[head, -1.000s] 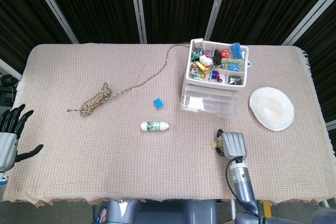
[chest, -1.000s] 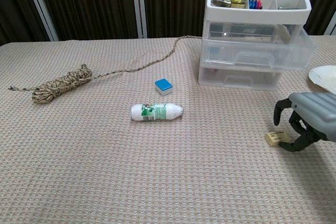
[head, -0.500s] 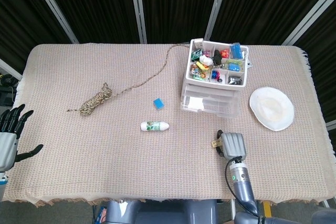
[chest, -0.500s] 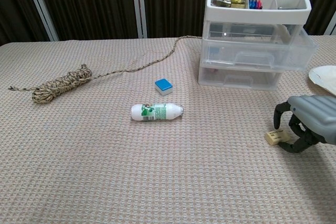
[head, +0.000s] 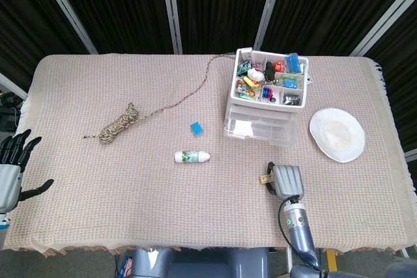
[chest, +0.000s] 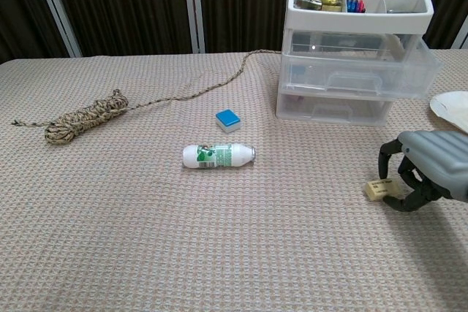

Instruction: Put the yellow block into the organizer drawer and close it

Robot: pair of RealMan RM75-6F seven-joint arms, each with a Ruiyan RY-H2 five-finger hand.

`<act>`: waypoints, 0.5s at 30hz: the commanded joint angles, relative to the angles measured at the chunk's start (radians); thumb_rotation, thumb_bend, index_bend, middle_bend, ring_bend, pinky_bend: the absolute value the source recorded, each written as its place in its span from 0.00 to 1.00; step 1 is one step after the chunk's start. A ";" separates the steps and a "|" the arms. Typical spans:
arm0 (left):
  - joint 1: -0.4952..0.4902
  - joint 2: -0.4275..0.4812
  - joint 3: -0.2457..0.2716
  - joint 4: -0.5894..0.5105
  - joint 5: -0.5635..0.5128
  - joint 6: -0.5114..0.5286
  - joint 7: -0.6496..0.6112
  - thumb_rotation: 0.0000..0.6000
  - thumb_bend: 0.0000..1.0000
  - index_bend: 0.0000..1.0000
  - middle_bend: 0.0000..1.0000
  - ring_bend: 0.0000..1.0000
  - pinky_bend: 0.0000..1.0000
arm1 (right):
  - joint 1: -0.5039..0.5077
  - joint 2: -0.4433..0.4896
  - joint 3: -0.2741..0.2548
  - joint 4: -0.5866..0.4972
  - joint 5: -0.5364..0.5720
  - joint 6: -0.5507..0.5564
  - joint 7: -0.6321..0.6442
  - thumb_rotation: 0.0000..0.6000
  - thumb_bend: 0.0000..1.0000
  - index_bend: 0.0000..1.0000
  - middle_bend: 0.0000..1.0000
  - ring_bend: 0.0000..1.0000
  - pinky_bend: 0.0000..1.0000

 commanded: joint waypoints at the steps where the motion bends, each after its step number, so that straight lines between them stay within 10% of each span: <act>1: 0.000 0.000 0.000 0.000 0.000 0.000 0.000 1.00 0.18 0.12 0.00 0.00 0.00 | -0.010 0.012 -0.003 -0.029 -0.021 0.017 0.014 1.00 0.22 0.59 0.88 0.85 0.66; 15: 0.000 -0.001 0.000 0.002 0.003 0.002 0.000 1.00 0.18 0.12 0.00 0.00 0.00 | -0.102 0.175 0.009 -0.282 -0.059 0.132 0.088 1.00 0.22 0.59 0.88 0.85 0.66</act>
